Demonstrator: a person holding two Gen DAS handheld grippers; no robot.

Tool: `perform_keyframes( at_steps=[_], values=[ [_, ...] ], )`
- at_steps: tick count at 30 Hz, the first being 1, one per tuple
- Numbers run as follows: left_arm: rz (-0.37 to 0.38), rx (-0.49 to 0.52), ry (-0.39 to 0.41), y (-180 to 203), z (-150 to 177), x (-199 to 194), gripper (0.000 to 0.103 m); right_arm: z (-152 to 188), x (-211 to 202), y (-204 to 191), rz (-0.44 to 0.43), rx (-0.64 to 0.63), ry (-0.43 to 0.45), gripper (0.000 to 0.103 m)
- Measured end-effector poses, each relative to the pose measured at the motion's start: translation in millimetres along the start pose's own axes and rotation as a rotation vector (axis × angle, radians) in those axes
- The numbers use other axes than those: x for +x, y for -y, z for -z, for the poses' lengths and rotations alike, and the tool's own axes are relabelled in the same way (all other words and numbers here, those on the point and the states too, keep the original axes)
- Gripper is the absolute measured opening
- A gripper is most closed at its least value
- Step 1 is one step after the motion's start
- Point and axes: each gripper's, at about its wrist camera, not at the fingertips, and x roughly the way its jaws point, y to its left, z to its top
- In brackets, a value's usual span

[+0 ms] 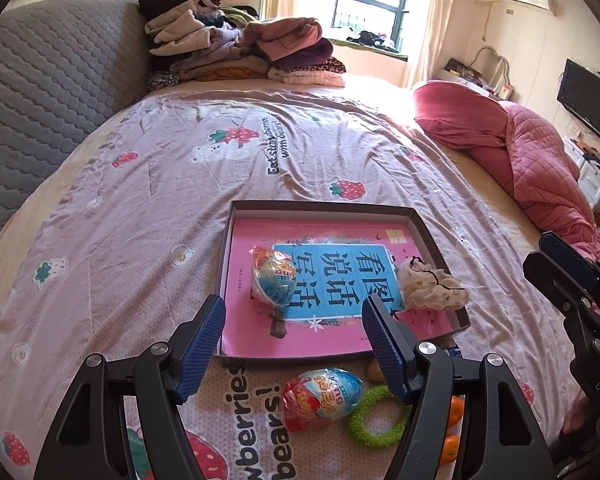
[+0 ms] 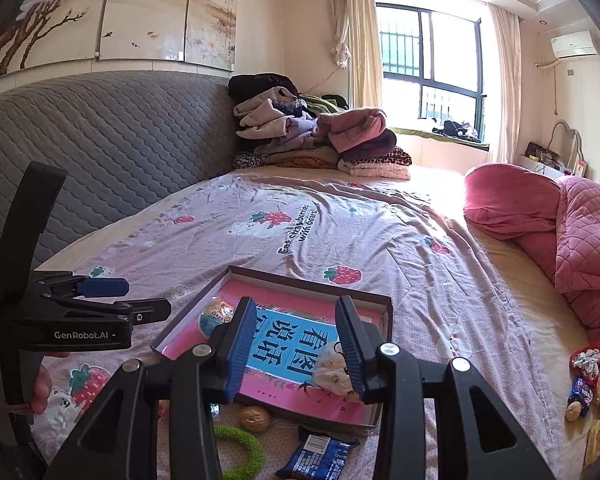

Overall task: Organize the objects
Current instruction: 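Withdraw both grippers from the tray toward the green ring and oranges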

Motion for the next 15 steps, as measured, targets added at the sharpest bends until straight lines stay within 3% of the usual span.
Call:
perform_keyframes(
  at_steps=[15],
  values=[
    [0.009,0.057,-0.003,23,45,-13,0.072,25,-38,-2,0.01,0.005,0.019,0.042]
  ],
)
